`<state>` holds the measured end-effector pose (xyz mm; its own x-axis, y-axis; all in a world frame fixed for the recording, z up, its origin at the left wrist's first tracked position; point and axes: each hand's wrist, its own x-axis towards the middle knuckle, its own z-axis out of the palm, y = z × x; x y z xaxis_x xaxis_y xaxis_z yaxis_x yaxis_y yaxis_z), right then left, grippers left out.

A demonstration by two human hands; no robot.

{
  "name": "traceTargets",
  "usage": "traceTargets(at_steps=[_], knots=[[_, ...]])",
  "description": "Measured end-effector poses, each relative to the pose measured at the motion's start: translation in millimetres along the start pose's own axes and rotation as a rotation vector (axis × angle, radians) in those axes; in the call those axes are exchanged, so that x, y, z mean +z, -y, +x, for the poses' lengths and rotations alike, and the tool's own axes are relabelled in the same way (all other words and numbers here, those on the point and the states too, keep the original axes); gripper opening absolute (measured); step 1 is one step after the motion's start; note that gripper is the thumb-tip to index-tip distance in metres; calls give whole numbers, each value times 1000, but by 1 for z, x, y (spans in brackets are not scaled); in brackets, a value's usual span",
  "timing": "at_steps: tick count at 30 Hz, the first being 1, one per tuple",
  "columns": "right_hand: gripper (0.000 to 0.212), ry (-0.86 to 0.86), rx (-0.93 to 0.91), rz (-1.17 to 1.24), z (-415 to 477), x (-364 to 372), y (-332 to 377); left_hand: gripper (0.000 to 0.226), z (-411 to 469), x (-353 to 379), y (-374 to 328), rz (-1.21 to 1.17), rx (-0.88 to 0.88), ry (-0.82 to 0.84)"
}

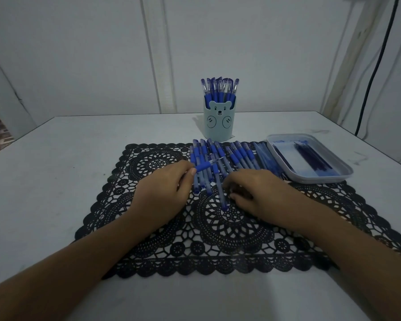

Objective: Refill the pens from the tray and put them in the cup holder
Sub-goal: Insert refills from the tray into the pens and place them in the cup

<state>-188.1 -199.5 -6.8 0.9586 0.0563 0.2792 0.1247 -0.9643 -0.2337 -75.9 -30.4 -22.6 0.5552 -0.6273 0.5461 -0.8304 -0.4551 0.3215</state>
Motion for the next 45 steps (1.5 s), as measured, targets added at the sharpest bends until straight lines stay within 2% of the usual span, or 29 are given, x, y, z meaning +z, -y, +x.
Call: traceTargets(at_steps=[3, 5, 7, 9, 14, 18, 20, 23, 25, 27, 31, 37, 40, 43, 45], knots=[[20, -28, 31, 39, 0, -3, -2, 15, 0, 0, -1, 0, 12, -1], [14, -135, 87, 83, 1, -4, -2, 15, -1, -1, -1, 0, 28, -8], [8, -305, 183, 222, 3, -5, 0, 17, -1, 0, -1, 2, 61, -17], [9, -385, 258, 428, 4, -5, 4, 25, -1, 0, -3, 15, 107, -9], [9, -264, 290, 452, 5, -3, 5, 30, -3, -3, -6, 50, 253, 25], [14, -318, 412, 523, 5, -13, -13, 27, -2, 1, -1, 36, 143, 2], [13, -421, 508, 619, 5, -17, -27, 20, -1, 1, 1, 12, 45, 17], [14, -673, 663, 735, 5, -23, -45, 16, 0, -1, 1, -15, -36, 12], [10, -819, 701, 609, 2, -25, -51, 17, 1, -1, 2, -36, -75, 13], [6, -858, 678, 382, -1, -24, -52, 18, 1, 0, 4, -63, -97, 18], [4, -625, 589, 20, -1, -13, -52, 19, 1, 0, 5, -72, -104, 32], [12, -357, 538, -316, 0, -2, -52, 19, 2, 0, 5, -66, -103, 34], [20, -331, 481, -356, 0, -3, -51, 18, 2, 1, 6, -69, -102, 36], [23, -493, 447, -227, 0, -11, -53, 18, 1, 1, 6, -70, -102, 40], [22, -574, 513, -155, -1, -19, -61, 19, 2, 1, 6, -65, -102, 42]])
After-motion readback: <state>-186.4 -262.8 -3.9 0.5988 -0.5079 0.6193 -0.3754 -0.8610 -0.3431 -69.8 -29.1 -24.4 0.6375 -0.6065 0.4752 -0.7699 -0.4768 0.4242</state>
